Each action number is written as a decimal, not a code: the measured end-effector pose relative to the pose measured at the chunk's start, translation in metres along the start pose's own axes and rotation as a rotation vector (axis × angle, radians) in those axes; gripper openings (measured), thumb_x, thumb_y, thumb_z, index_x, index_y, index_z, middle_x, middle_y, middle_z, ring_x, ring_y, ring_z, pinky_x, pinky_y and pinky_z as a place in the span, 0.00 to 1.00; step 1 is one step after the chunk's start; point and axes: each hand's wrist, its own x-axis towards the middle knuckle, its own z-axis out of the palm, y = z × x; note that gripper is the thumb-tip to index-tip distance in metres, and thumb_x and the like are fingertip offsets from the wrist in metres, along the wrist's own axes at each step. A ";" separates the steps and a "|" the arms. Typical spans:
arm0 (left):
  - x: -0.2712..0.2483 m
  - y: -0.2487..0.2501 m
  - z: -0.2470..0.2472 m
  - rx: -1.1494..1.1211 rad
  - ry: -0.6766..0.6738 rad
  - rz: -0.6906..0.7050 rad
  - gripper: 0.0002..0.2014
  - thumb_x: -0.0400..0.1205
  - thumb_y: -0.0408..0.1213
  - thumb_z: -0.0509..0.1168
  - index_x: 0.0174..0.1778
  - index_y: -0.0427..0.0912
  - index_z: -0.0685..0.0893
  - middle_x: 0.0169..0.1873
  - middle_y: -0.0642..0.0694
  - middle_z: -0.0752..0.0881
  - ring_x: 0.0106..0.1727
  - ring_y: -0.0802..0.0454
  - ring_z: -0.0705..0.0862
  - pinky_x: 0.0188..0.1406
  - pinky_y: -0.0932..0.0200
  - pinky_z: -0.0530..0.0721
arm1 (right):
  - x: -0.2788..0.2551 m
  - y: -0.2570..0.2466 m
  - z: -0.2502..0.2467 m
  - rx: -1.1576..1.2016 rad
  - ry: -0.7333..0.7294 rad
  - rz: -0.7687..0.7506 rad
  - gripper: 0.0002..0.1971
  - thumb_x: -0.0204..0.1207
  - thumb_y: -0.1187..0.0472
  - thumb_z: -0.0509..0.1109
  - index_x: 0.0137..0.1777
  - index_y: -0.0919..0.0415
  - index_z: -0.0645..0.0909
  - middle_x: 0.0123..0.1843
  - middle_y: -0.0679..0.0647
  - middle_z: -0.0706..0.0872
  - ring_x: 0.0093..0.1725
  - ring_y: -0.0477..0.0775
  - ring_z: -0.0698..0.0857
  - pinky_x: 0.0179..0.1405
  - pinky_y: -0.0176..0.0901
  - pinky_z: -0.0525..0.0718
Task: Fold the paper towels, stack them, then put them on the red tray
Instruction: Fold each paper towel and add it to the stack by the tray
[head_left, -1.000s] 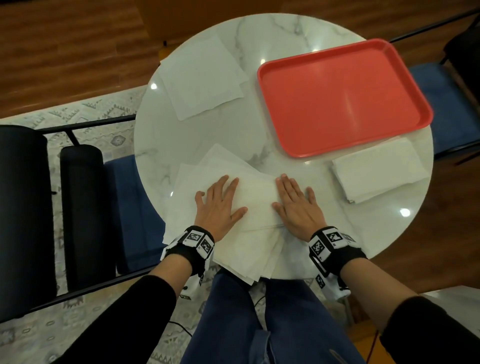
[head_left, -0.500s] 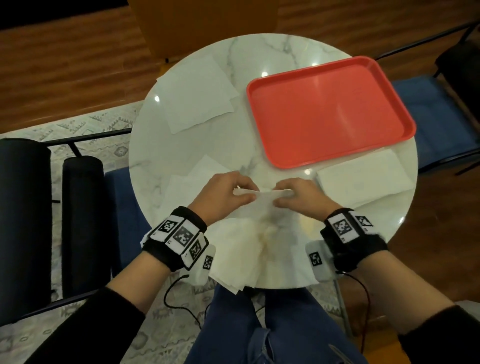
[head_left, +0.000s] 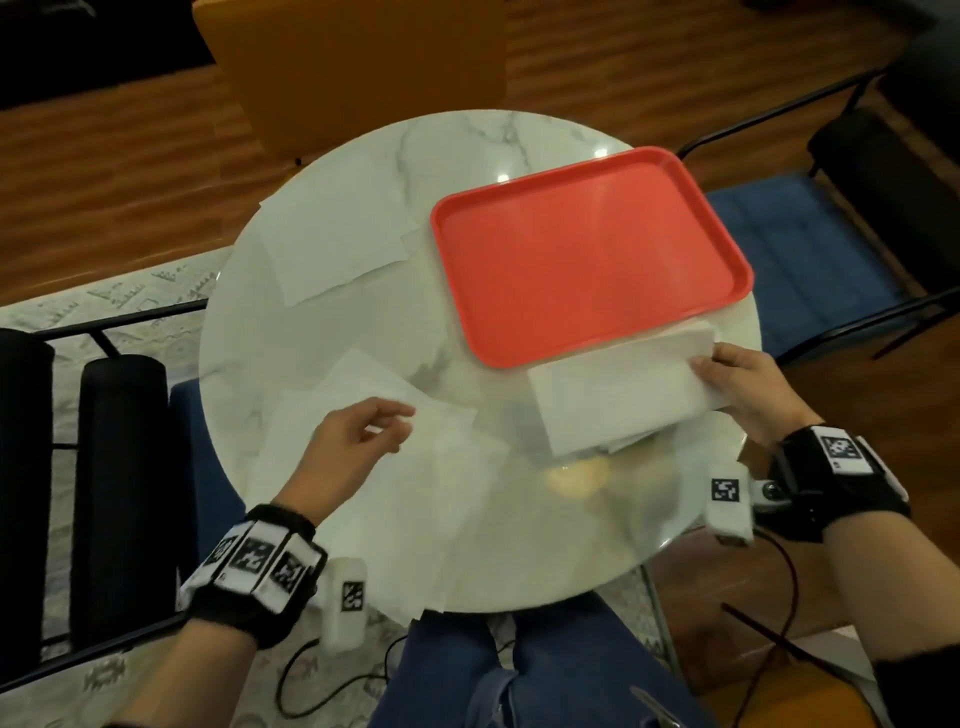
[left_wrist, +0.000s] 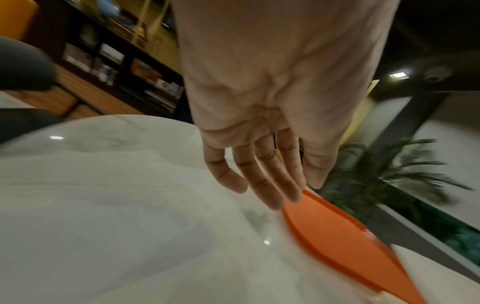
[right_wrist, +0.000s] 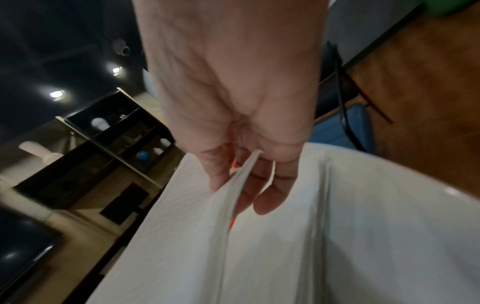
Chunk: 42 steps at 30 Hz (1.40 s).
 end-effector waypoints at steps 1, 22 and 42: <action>-0.008 -0.012 -0.005 0.005 0.025 -0.053 0.07 0.80 0.37 0.69 0.53 0.46 0.87 0.44 0.47 0.89 0.40 0.54 0.88 0.38 0.75 0.81 | 0.007 0.004 -0.010 -0.008 0.023 0.020 0.05 0.82 0.66 0.64 0.48 0.64 0.81 0.49 0.61 0.84 0.47 0.58 0.83 0.47 0.48 0.85; -0.154 -0.175 -0.030 -0.057 0.157 -0.922 0.07 0.83 0.26 0.62 0.54 0.28 0.81 0.43 0.34 0.82 0.37 0.43 0.78 0.19 0.63 0.78 | 0.017 -0.019 0.035 -0.882 0.586 -0.283 0.17 0.77 0.67 0.62 0.66 0.65 0.74 0.64 0.71 0.75 0.64 0.74 0.73 0.63 0.67 0.69; -0.173 -0.265 -0.080 0.030 -0.013 -0.919 0.06 0.83 0.33 0.63 0.49 0.37 0.84 0.38 0.40 0.89 0.37 0.45 0.84 0.27 0.62 0.73 | -0.025 0.013 0.303 -1.070 -0.129 -0.150 0.23 0.73 0.51 0.75 0.62 0.63 0.74 0.61 0.60 0.79 0.62 0.63 0.79 0.60 0.57 0.76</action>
